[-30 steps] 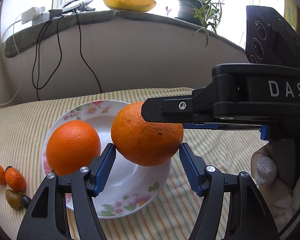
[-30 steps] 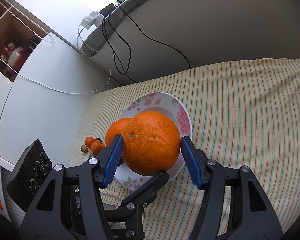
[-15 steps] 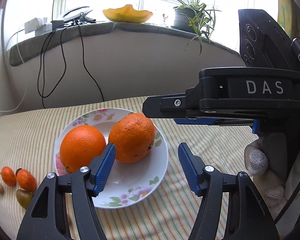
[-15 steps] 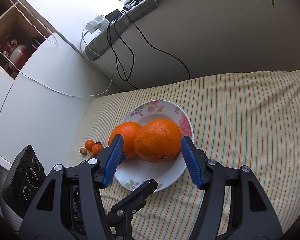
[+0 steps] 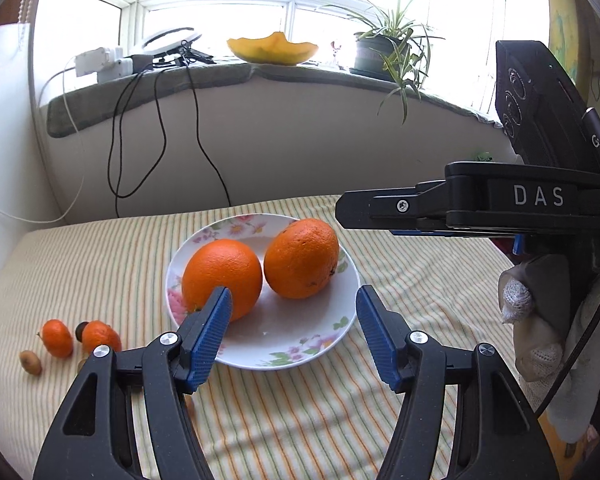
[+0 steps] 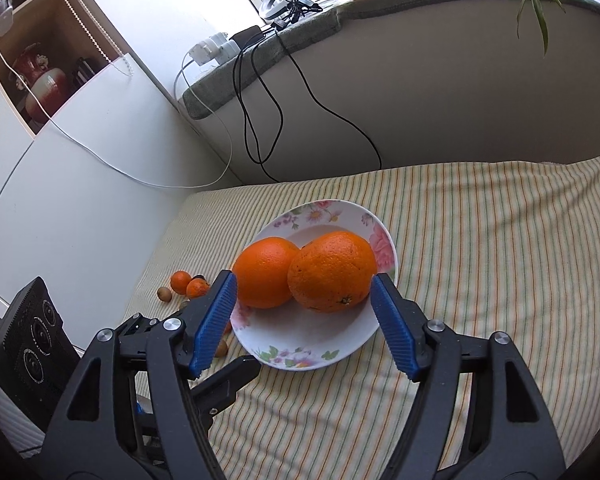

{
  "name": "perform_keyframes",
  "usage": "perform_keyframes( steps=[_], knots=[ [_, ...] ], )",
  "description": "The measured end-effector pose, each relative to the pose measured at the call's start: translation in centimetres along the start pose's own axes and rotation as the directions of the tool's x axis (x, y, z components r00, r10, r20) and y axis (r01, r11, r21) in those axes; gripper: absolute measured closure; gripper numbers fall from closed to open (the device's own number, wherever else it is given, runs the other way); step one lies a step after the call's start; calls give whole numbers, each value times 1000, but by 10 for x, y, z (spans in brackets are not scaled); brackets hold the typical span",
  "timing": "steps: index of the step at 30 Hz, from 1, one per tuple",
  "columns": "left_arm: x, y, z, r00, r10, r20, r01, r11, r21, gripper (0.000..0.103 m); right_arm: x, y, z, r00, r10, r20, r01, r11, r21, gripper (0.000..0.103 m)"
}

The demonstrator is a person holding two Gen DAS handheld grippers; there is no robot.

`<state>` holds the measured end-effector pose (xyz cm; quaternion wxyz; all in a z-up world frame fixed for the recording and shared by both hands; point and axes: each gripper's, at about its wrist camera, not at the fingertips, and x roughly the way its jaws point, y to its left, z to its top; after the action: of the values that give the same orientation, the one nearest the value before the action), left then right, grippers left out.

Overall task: Organize fruits
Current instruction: 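Withdraw the open right gripper from the plate toward the small fruits, then grasp a brown kiwi with the right gripper while the left gripper grasps a small brown kiwi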

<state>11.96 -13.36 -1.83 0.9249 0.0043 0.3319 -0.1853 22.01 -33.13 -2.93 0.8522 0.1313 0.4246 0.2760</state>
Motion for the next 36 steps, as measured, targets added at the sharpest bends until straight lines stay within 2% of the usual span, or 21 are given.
perform_keyframes(
  steps=[10, 18, 20, 28, 36],
  knots=[
    [-38, 56, -27, 994, 106, 18, -105, 993, -54, 40, -13, 48, -28, 998, -23, 63, 32, 987, -156, 27],
    [-61, 114, -57, 979, 205, -11, -204, 969, -142, 40, -6, 85, -59, 999, 10, 45, 1, 968, -251, 28],
    [-65, 128, -64, 975, 222, -21, -222, 961, -165, 40, -1, 93, -66, 999, 22, 24, -15, 963, -268, 36],
    [-69, 174, -83, 966, 251, -57, -257, 934, -246, 47, 37, 124, -90, 996, 17, -87, -47, 934, -355, 55],
    [-54, 210, -81, 966, 241, -89, -257, 919, -298, 52, 69, 140, -97, 991, -46, -125, -10, 910, -414, 58]
  ],
)
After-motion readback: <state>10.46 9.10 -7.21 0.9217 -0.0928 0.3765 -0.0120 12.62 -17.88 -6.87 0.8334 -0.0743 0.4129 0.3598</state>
